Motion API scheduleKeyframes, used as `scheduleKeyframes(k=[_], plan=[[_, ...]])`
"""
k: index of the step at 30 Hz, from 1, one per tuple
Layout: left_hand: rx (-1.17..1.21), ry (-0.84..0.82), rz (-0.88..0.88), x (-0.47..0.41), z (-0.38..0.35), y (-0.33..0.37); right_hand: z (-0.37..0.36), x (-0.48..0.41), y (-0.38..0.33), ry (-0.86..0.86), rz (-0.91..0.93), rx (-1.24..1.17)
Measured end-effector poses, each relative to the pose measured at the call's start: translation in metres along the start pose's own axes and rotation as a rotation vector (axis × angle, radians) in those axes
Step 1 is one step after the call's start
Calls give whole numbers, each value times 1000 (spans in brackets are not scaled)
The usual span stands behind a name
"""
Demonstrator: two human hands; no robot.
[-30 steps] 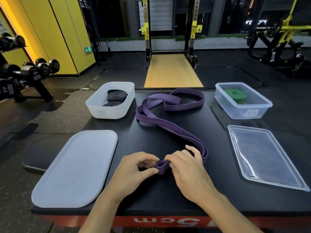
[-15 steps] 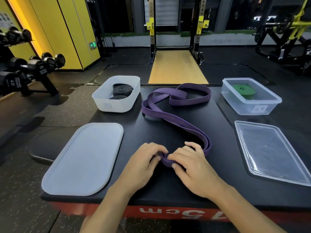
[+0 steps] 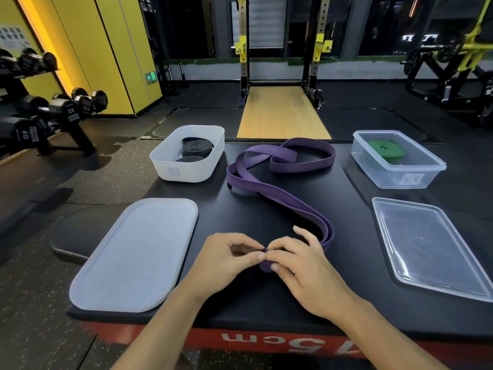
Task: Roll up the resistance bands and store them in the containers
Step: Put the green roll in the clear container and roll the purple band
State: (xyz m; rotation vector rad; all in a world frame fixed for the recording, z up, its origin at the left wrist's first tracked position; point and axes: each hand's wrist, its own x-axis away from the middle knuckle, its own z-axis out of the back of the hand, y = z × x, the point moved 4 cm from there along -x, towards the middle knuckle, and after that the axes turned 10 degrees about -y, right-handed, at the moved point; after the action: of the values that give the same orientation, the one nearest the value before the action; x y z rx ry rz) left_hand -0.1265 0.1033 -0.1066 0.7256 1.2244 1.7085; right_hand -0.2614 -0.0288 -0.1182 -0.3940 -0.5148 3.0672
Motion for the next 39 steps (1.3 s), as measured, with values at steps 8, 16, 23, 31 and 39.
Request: scheduleKeyframes(k=[8,16,23,31,39], plan=[[-126,93,144,-5,-7,2,0,0,1,10,-5,-21],[-125,118,129,-2,-14,2,-2,2,10,47,-223,-271],[-139,-37,1,2,-17,3,-1,-1,14,128,-142,-158],[-192,-100,-70,-4,-14,0,-1,-4,17,96,-129,-159],[-204,-103,-52,-5,-13,-2,5,1,16,3,-73,-24]])
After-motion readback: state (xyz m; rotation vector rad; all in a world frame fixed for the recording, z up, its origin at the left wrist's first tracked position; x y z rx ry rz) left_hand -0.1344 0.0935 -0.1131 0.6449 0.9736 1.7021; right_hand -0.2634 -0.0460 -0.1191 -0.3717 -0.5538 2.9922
